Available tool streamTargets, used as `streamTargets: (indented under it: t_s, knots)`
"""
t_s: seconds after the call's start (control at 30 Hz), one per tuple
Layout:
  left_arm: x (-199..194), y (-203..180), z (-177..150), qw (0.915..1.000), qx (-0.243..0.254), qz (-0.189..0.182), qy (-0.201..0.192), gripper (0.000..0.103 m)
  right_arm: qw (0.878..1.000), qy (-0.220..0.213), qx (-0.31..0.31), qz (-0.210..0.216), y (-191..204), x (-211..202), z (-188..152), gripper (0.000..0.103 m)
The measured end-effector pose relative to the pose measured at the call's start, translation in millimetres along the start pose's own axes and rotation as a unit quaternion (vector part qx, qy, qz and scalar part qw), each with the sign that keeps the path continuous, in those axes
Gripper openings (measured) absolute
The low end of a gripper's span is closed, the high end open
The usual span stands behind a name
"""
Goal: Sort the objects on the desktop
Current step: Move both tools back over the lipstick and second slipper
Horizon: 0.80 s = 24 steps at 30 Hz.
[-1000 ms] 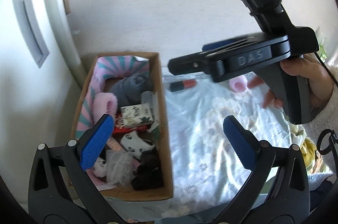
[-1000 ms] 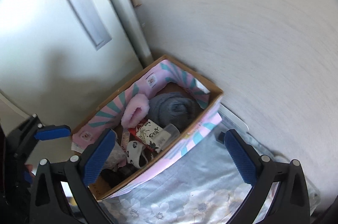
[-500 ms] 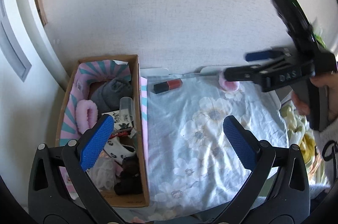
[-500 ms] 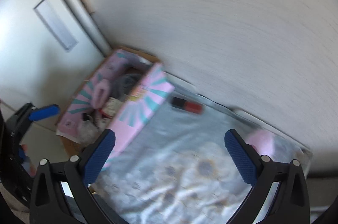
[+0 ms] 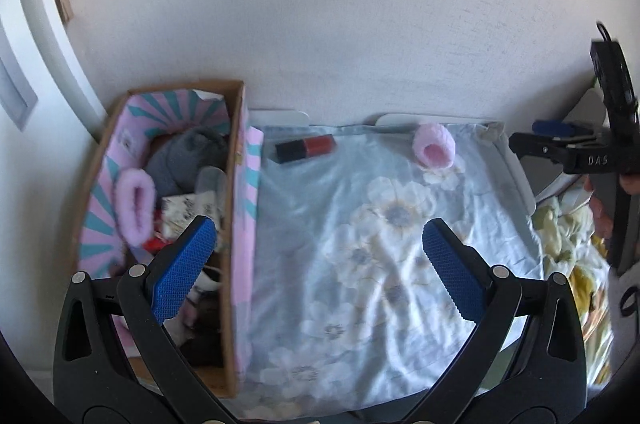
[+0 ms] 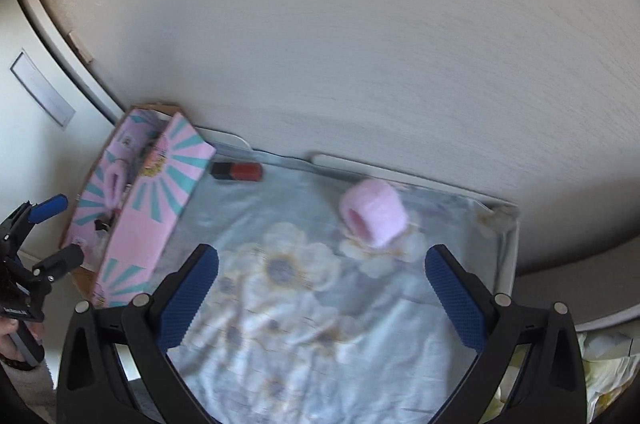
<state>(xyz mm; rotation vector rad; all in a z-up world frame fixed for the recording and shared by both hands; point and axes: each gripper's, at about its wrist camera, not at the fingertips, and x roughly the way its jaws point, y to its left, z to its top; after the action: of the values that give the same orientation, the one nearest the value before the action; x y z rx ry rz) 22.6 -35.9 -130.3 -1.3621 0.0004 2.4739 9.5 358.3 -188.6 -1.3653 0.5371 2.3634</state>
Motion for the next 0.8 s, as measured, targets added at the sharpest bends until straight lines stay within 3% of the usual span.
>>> streamTargets:
  t_s: [0.37,0.6,0.8]
  knots:
    - [46,-27,-22,0.9973,-0.05,0.051,-0.014,0.103,1.0,0.007,0.02,-0.005,-35,33,-37,0.103]
    - [106,-48,-3,0.9891,-0.093,0.106,-0.042,0.103,1.0,-0.021,0.005,-0.007,-40,66,-47,0.103]
    - [174,-50,19,0.9852,-0.084,0.147,-0.027,0.103,0.999,-0.04,-0.026,-0.016,-32,94,-44,0.103]
